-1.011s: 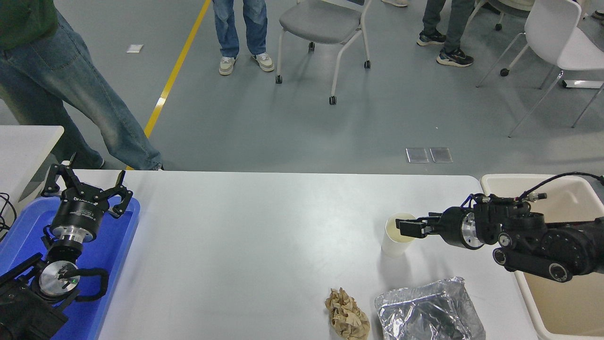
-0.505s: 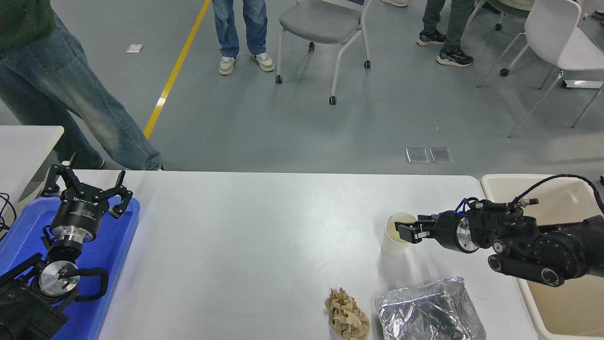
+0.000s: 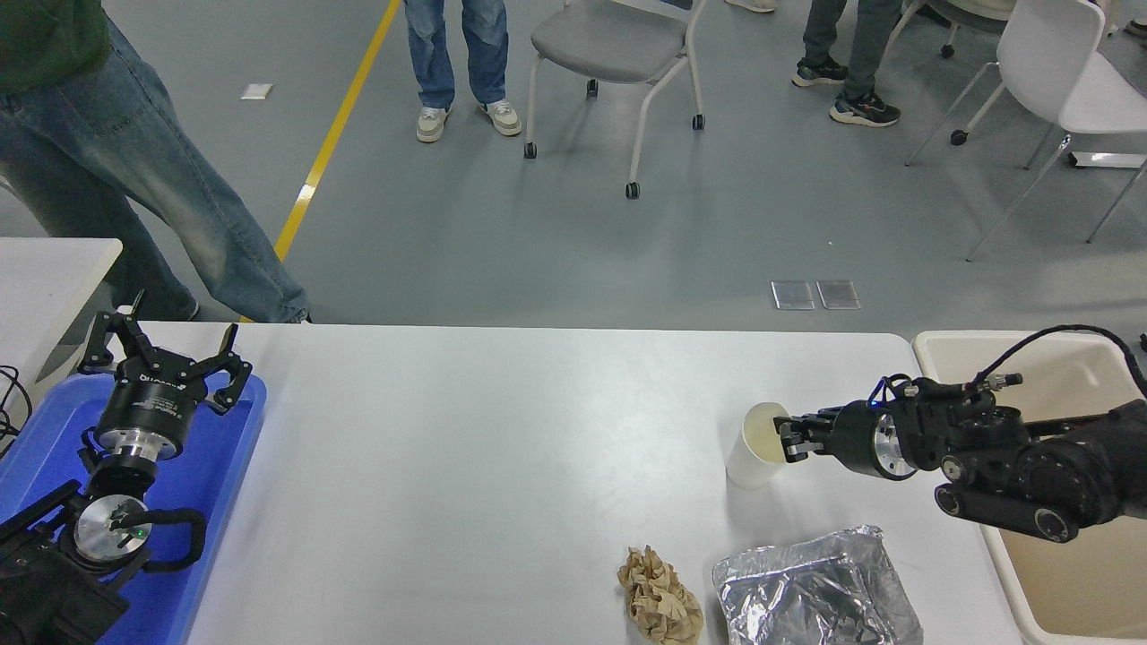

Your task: Clean the table surface

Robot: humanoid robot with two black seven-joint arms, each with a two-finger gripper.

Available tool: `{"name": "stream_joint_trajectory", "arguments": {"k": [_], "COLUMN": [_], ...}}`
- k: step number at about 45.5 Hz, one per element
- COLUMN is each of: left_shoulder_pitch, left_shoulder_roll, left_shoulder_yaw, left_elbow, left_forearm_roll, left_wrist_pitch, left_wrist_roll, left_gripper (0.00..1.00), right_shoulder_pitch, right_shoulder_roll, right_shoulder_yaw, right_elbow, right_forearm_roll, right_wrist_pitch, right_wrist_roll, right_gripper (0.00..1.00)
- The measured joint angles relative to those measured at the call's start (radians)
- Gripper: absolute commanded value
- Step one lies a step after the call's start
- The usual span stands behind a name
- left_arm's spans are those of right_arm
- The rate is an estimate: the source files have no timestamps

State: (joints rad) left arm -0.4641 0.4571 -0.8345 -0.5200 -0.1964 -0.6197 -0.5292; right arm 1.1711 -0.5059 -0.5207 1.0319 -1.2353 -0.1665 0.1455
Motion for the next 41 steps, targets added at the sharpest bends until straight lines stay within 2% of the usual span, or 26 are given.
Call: {"name": "stream_joint_trajectory", "arguments": {"k": [21,41], "left_shoulder_pitch": [0.0,-0.001], "left_shoulder_roll": [0.0,0.0], "left_shoulder_yaw": [0.0,0.0], "left_elbow": [0.0,0.0], "left_forearm_roll": [0.0,0.0], "left_wrist_pitch": [0.0,0.0], "left_wrist_roll": [0.0,0.0], "left_gripper": [1.0,1.0], "right_shoulder_pitch": [0.096,0.25], "right_shoulder_roll": [-0.107,-0.421], "right_shoulder_yaw": [-0.024,-0.03], "right_elbow": [0.081,0.321], "right_forearm_roll": [0.022,0.018], "right_wrist_pitch": [0.069,0.111], "right_wrist_roll": [0.017,0.028], "right_gripper": [0.0,0.0]}}
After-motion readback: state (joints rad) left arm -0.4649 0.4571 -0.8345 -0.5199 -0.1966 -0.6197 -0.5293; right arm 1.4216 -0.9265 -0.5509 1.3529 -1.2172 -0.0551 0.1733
